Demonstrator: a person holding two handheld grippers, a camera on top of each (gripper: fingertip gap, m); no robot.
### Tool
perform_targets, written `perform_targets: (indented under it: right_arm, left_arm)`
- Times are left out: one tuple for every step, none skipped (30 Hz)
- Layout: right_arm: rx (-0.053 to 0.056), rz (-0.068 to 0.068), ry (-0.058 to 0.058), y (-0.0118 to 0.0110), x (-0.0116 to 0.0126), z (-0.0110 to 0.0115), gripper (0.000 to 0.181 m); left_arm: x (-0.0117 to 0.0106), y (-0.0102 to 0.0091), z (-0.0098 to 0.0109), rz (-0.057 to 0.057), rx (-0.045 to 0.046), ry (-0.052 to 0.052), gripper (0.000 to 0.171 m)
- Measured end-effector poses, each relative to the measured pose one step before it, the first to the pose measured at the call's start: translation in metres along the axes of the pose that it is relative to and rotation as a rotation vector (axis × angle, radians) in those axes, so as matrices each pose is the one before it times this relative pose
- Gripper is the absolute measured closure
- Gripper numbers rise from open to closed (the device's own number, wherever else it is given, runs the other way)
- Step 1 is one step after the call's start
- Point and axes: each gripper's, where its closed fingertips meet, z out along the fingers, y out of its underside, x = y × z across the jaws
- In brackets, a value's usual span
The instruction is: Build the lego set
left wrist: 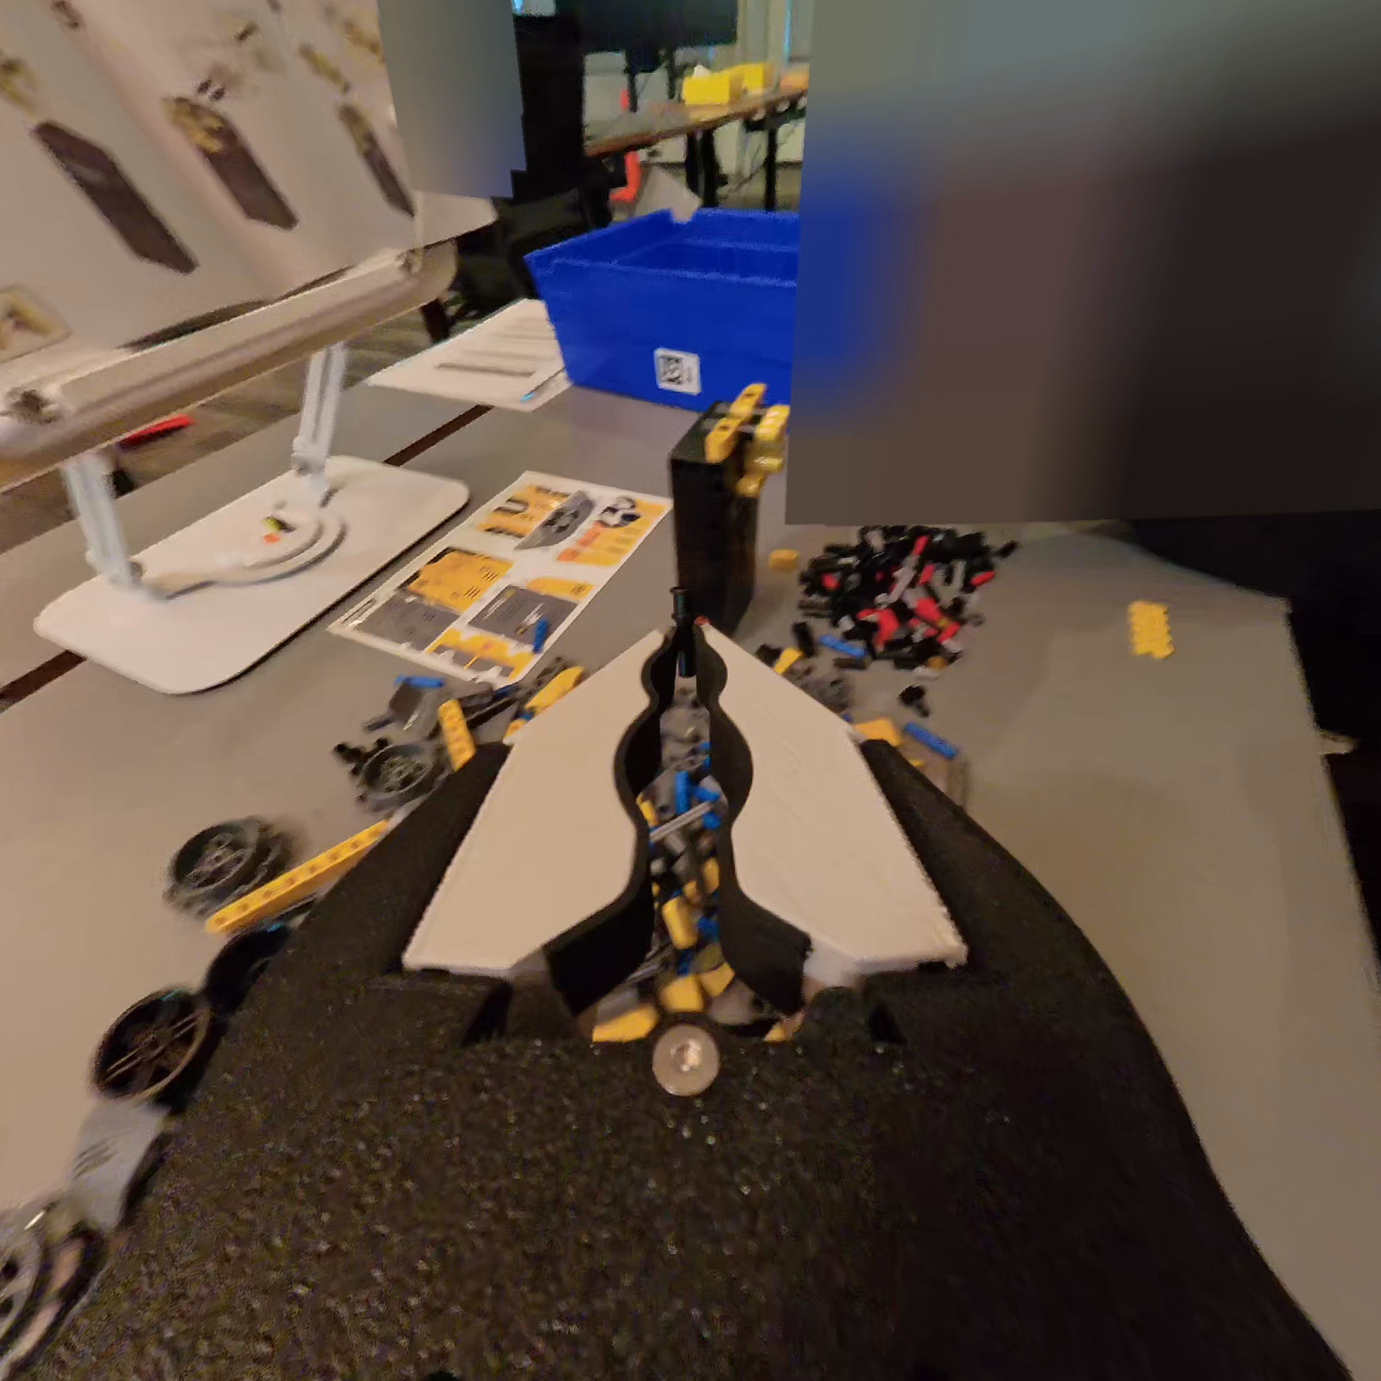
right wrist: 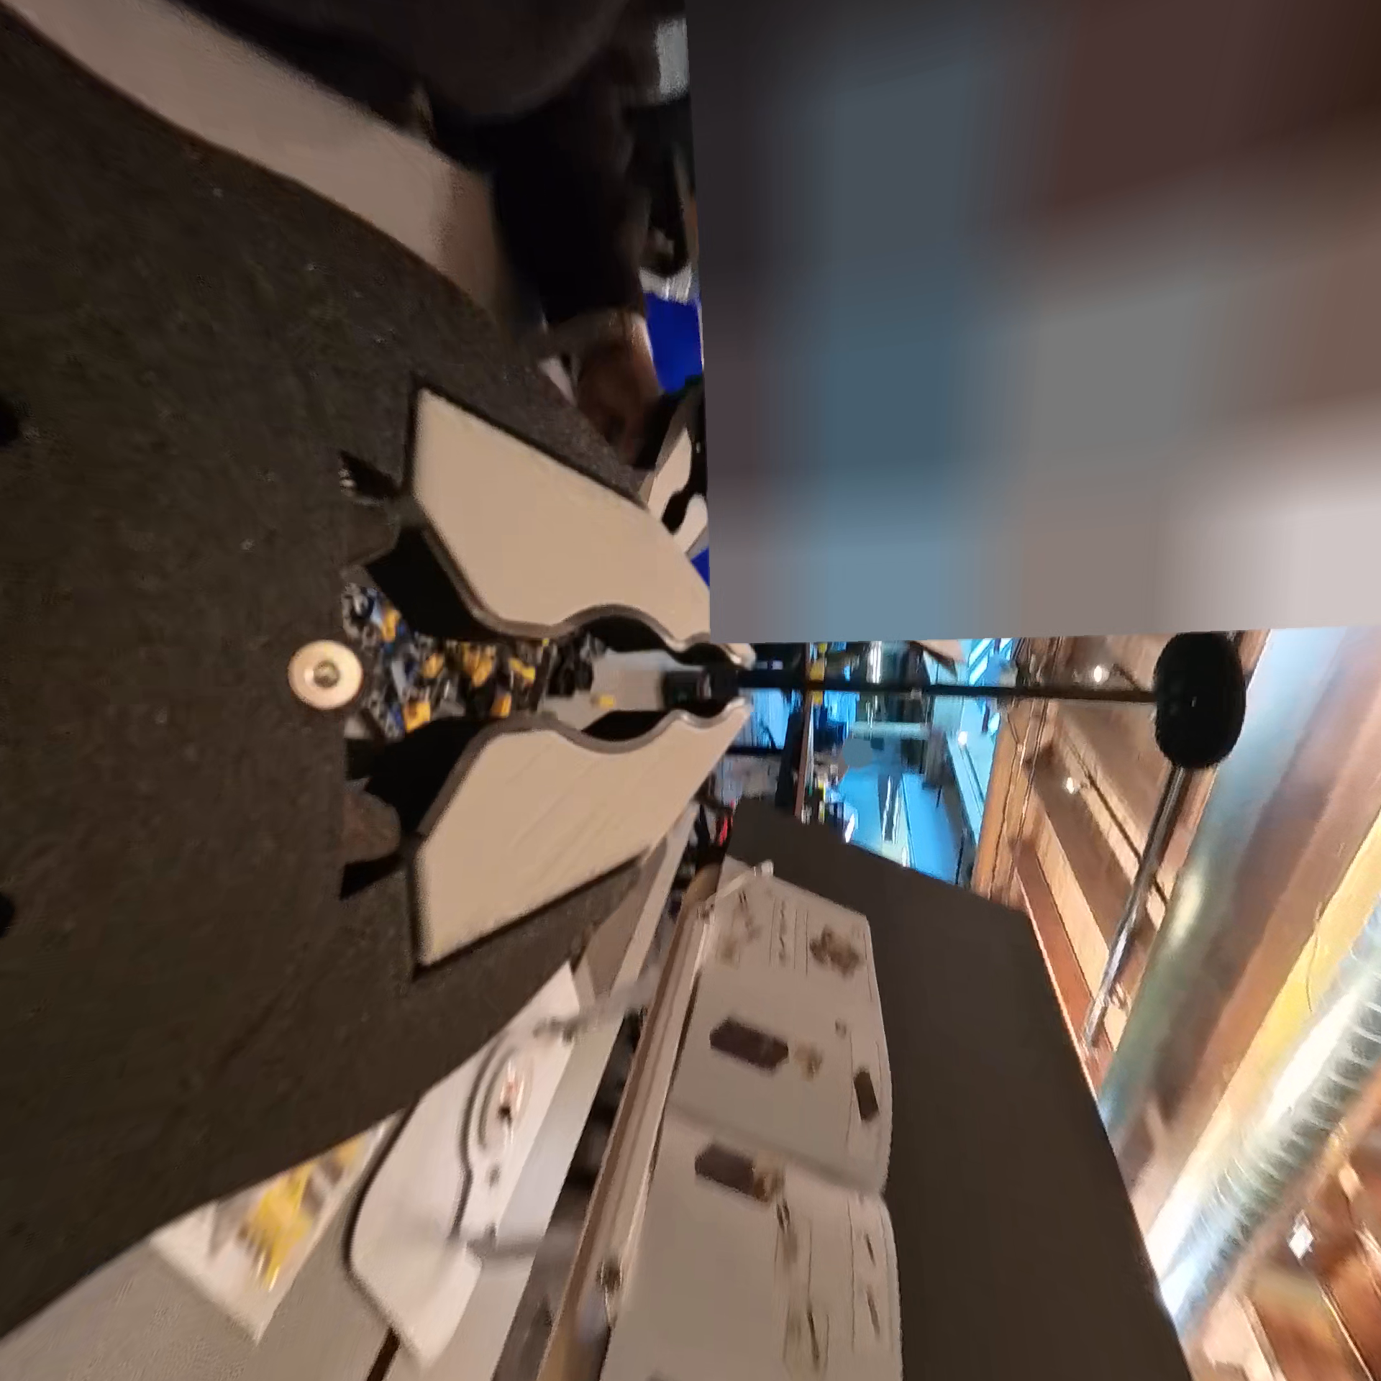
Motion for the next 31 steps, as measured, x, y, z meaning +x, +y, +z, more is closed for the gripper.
perform_targets:
  right_arm:
    - [-0.0118,0.0284,-0.0299,0.00259,-0.00609,0.00210,0.170]
    - [-0.0254,0.0221,-0.0255,0.00526,-0.00456,0.00224,0.167]
    - [-0.0344,0.0144,-0.0210,0.00678,-0.00332,0.00217,0.164]
    - [-0.0363,0.0056,-0.0266,0.00721,-0.00425,0.00207,0.163]
    - [-0.0385,-0.0001,-0.0295,0.00763,-0.00507,0.00224,0.163]
    - [-0.0368,-0.0042,-0.0257,0.00724,-0.00506,0.00270,0.162]
    - [-0.0311,-0.0087,-0.0364,0.00676,-0.00738,0.00311,0.162]
    - [-0.0285,-0.0108,-0.0522,0.00640,-0.01058,0.00347,0.161]
    - [-0.0266,-0.0105,-0.0387,0.00603,-0.00871,0.00414,0.161]
    - [-0.0239,-0.0103,-0.0166,0.00573,-0.00521,0.00441,0.160]
    - [-0.0261,-0.0100,-0.0080,0.00616,-0.00356,0.00427,0.157]
    - [-0.0285,-0.0096,-0.0012,0.00655,-0.00185,0.00384,0.156]
    - [-0.0261,-0.0078,0.0038,0.00619,-0.00059,0.00348,0.156]
    - [-0.0214,-0.0052,0.0026,0.00550,-0.00031,0.00278,0.156]
    - [-0.0158,0.0000,0.0054,0.00436,0.00063,0.00249,0.156]
    - [-0.0090,0.0055,0.0010,0.00313,0.00038,0.00180,0.156]
    - [-0.0018,0.0104,-0.0032,0.00161,-0.00004,0.00138,0.156]
    - [0.0031,0.0135,-0.0006,0.00064,0.00068,0.00084,0.156]
    - [0.0041,0.0128,0.0012,0.00022,0.00107,0.00044,0.156]
    - [0.0038,0.0107,0.0045,0.00006,0.00149,0.00016,0.156]
    - [0.0022,0.0082,0.0092,0.00007,0.00225,-0.00002,0.156]
    - [0.0004,0.0048,0.0081,0.00041,0.00194,-0.00026,0.157]
    - [-0.0003,0.0034,0.0044,0.00030,0.00145,-0.00037,0.157]
    - [-0.0013,0.0049,0.0014,0.00051,0.00081,-0.00026,0.157]
    - [-0.0019,0.0075,-0.0048,0.00048,0.00003,-0.00014,0.157]
    - [-0.0011,0.0094,-0.0090,0.00034,-0.00081,0.00007,0.157]
    - [0.0009,0.0110,-0.0098,-0.00005,-0.00103,0.00019,0.157]
    - [0.0017,0.0118,-0.0125,0.00003,-0.00141,0.00016,0.160]
    - [0.0019,0.0125,-0.0124,-0.00001,-0.00131,0.00012,0.162]
    - [0.0037,0.0149,-0.0087,-0.00028,-0.00081,0.00020,0.162]
    - [0.0062,0.0168,-0.0107,-0.00076,-0.00079,0.00003,0.162]
  left_arm:
    - [0.00860,-0.00276,0.00405,-0.0041,0.00787,0.0287,0.168]
    - [0.00706,-0.00080,0.00436,-0.0019,-0.00117,0.0228,0.168]
    - [0.00553,0.00072,0.00425,0.0016,-0.00972,0.0144,0.168]
    - [0.00498,0.00108,0.00399,0.0044,-0.01076,0.0122,0.168]
    - [0.00466,0.00029,0.00318,0.0068,-0.00633,0.0106,0.169]
    - [0.00374,-0.00042,0.00258,0.0083,-0.00097,0.0055,0.168]
    - [0.00291,-0.00074,0.00208,0.0081,0.00188,0.0021,0.168]
    - [0.00246,-0.00062,0.00167,0.0094,0.00176,0.0023,0.168]
    - [0.00197,-0.00040,0.00113,0.0082,0.00228,0.0029,0.168]
    - [0.00184,-0.00030,0.00064,0.0046,0.00282,0.0055,0.168]
    - [0.00220,-0.00037,-0.00008,0.0003,0.00456,0.0112,0.169]
    - [0.00137,-0.00037,-0.00027,-0.0052,0.00551,0.0095,0.169]
    - [0.00080,-0.00068,-0.00054,-0.0075,0.00707,0.0069,0.168]
    - [0.00095,-0.00055,-0.00047,-0.0067,0.00655,0.0084,0.168]
    - [0.00093,-0.00052,-0.00031,-0.0063,0.00583,0.0071,0.169]
    - [0.00046,0.00021,0.00005,-0.0062,0.00165,0.0043,0.169]
    - [0.00075,0.00137,0.00047,-0.0032,-0.00540,0.0050,0.169]
    - [0.00095,0.00204,0.00067,0.0019,-0.00975,0.0051,0.169]
    - [0.00133,0.00178,0.00079,0.0061,-0.00803,0.0049,0.169]
    - [0.00211,0.00106,0.00058,0.0081,-0.00438,0.0068,0.168]
    - [0.00243,0.00021,0.00061,0.0069,0.00072,0.0082,0.168]
    - [0.00268,-0.00028,0.00053,0.0046,0.00233,0.0102,0.168]
    - [0.00239,-0.00032,0.00045,0.0031,0.00213,0.0103,0.168]
    - [0.00176,-0.00043,0.00035,0.0034,0.00247,0.0065,0.168]
    - [0.00075,-0.00025,0.00037,0.0031,0.00190,0.0021,0.168]
    - [0.00052,0.00011,0.00032,0.0019,-0.00004,0.0014,0.168]
    - [0.00072,0.00017,0.00019,0.0015,-0.00029,0.0031,0.168]
    - [0.00073,-0.00022,0.00016,0.0013,0.00128,0.0031,0.168]
    - [0.00089,-0.00059,-0.00006,0.0019,0.00395,0.0040,0.168]
    - [0.00114,-0.00087,-0.00015,0.0018,0.00549,0.0048,0.168]
    - [0.00148,-0.00087,-0.00015,0.0015,0.00549,0.0070,0.168]
